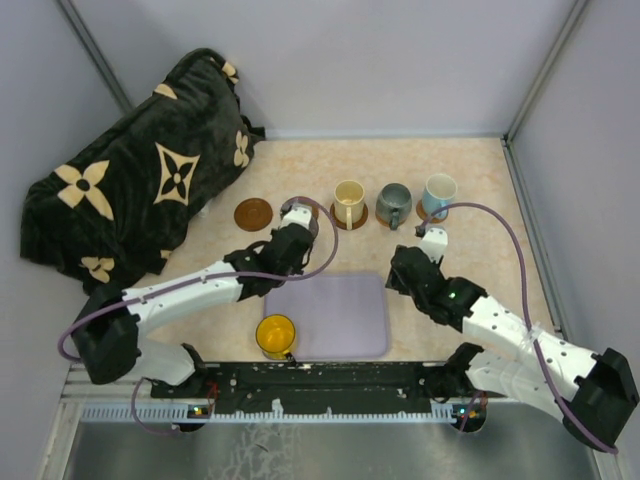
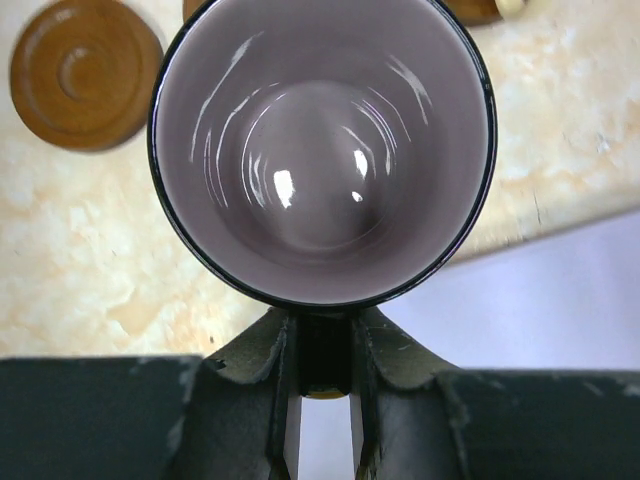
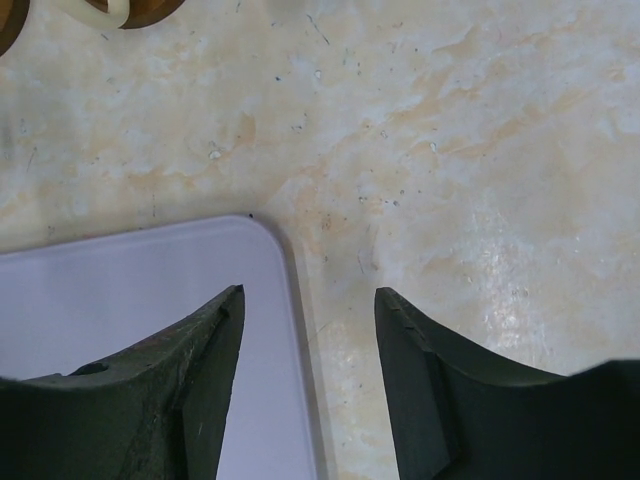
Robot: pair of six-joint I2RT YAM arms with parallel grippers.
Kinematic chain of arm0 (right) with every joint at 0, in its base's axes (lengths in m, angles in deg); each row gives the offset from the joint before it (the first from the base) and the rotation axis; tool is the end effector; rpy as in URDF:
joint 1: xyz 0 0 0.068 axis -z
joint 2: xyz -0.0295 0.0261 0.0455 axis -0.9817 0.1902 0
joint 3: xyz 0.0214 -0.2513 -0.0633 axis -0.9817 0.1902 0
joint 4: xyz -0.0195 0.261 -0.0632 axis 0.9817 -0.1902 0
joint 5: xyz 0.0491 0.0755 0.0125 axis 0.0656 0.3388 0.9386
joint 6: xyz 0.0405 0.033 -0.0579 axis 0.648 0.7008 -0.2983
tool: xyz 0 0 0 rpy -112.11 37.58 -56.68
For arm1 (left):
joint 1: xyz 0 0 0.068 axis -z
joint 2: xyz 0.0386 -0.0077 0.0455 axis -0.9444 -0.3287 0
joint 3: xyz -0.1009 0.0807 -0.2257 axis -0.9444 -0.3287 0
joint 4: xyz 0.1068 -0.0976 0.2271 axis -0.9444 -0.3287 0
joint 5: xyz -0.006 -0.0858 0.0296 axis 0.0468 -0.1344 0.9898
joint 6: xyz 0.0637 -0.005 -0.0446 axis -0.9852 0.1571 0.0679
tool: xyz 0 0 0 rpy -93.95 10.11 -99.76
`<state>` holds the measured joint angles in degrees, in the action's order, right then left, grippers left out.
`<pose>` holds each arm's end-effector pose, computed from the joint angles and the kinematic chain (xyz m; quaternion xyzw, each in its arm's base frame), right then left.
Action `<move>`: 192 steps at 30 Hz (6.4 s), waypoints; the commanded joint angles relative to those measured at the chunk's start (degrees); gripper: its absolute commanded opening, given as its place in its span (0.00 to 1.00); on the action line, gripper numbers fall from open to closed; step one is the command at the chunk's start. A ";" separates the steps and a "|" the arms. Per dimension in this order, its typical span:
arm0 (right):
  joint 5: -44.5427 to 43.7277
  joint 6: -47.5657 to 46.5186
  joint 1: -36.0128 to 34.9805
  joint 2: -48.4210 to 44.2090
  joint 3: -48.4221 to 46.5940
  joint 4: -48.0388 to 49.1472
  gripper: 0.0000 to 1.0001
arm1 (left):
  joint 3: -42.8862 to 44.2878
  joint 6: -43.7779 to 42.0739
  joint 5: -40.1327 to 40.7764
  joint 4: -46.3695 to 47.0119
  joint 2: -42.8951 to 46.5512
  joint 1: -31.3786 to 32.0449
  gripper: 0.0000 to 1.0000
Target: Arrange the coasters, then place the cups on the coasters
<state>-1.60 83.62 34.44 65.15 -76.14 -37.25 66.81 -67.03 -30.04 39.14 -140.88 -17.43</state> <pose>0.1746 0.1229 0.1985 0.0955 0.8938 0.0664 0.4331 0.2136 -0.2290 0.2082 0.1500 0.8769 -0.0295 0.4557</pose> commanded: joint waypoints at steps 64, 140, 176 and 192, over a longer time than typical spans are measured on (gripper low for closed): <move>-1.24 3.82 -0.76 -0.71 0.99 -1.88 0.57 | 25.34 1.83 -9.61 8.08 -29.95 -19.37 0.00; 1.11 3.91 -0.79 2.10 1.28 0.88 0.57 | 16.13 5.36 -10.81 5.46 -18.24 -19.29 0.73; 6.42 -4.40 -0.75 10.93 -4.57 8.49 0.59 | -3.09 43.46 -4.45 -39.99 26.24 24.04 0.86; 9.26 -4.16 -0.76 9.30 -1.40 10.51 0.60 | -2.22 56.87 -1.81 -44.55 18.37 33.63 0.89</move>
<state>6.90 79.88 34.13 76.47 -78.28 -29.04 66.09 -13.72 -33.01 -6.65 -123.94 15.73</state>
